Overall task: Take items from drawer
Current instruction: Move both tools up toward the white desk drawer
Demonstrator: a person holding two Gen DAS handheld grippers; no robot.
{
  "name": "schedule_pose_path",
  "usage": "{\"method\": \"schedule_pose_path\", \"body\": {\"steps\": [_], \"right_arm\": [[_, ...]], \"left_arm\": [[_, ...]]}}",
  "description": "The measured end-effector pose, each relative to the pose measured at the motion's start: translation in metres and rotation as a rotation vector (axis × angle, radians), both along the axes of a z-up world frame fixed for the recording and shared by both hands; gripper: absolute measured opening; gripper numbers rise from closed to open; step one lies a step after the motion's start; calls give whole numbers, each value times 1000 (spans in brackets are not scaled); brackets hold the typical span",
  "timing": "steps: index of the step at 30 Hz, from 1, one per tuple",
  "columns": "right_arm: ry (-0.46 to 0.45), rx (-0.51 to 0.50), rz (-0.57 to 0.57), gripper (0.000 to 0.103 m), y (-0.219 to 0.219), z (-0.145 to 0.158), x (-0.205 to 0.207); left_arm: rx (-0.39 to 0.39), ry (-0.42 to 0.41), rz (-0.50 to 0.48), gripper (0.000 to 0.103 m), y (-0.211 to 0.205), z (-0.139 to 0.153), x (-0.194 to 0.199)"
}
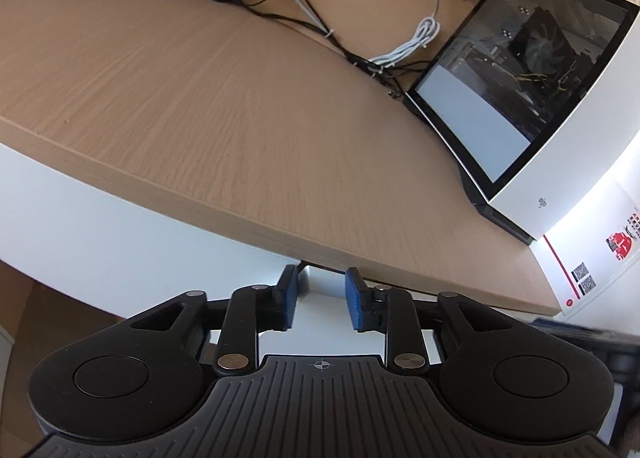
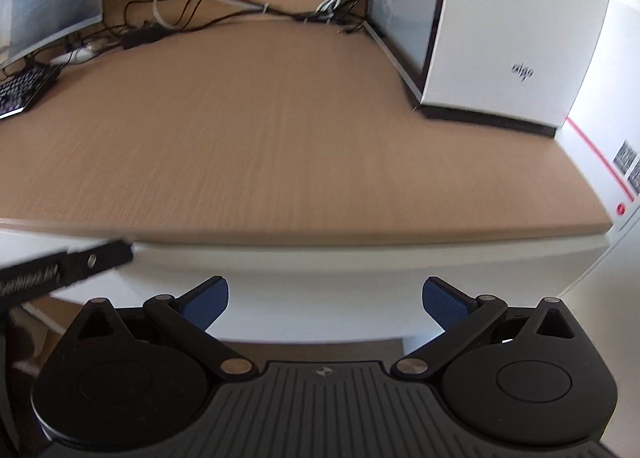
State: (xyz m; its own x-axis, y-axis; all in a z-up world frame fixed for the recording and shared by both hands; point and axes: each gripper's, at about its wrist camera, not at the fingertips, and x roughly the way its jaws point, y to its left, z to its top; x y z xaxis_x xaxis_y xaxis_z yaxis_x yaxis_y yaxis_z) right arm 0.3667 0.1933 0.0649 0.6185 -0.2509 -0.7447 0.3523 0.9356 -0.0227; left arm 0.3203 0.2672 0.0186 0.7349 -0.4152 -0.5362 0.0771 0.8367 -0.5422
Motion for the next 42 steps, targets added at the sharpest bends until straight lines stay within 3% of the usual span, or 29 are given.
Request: {"method": "schedule_pose_path", "body": {"steps": [18, 27, 35, 42], "right_arm": [[-7, 11, 16, 103, -32, -15, -7], [-29, -4, 25, 103, -32, -6, 7], [36, 7, 12, 103, -38, -9, 26], [88, 95, -9, 103, -54, -16, 35]], "left_arm": [[12, -15, -33, 34, -3, 0, -4], [8, -14, -35, 34, -2, 1, -7], [-6, -11, -48, 34, 2, -1, -8], [-3, -10, -70, 34, 4, -1, -9]]}}
